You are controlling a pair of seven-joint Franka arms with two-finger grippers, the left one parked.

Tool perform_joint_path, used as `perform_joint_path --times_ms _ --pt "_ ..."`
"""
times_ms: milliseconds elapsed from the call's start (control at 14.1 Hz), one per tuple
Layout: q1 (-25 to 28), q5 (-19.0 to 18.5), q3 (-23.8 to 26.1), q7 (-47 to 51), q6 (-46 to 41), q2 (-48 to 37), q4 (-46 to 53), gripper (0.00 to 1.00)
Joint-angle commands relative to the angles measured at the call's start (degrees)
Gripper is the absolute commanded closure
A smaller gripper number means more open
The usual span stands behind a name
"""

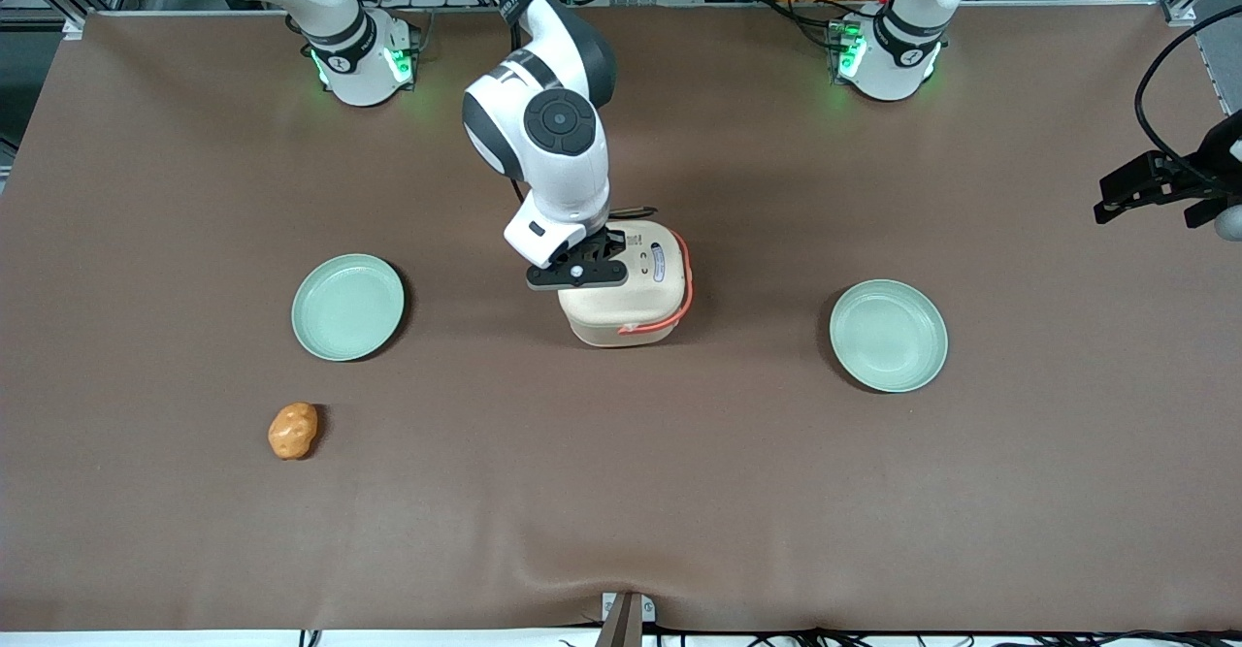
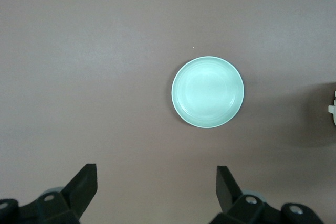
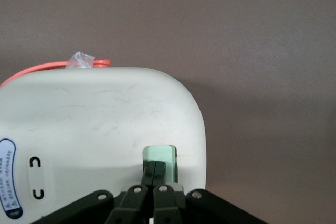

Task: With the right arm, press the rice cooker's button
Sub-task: 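Lift the right gripper off the button as the cooker lid springs open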

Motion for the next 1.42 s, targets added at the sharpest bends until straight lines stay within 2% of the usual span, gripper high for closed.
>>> perform_joint_path --times_ms 0,355,780,1348 --pt "0.72 0.12 -0.56 -0.63 0.76 2.86 0.87 1.0" --pt "-0.07 0.99 -0.56 -0.62 -1.25 -0.29 1.66 1.0" --pt "-1.12 0.91 -1.0 -0.62 -12.76 -3.02 8.15 1.0" --pt "-6.82 0.38 -1.26 -1.06 -23.57 -10.75 10.35 1.0"
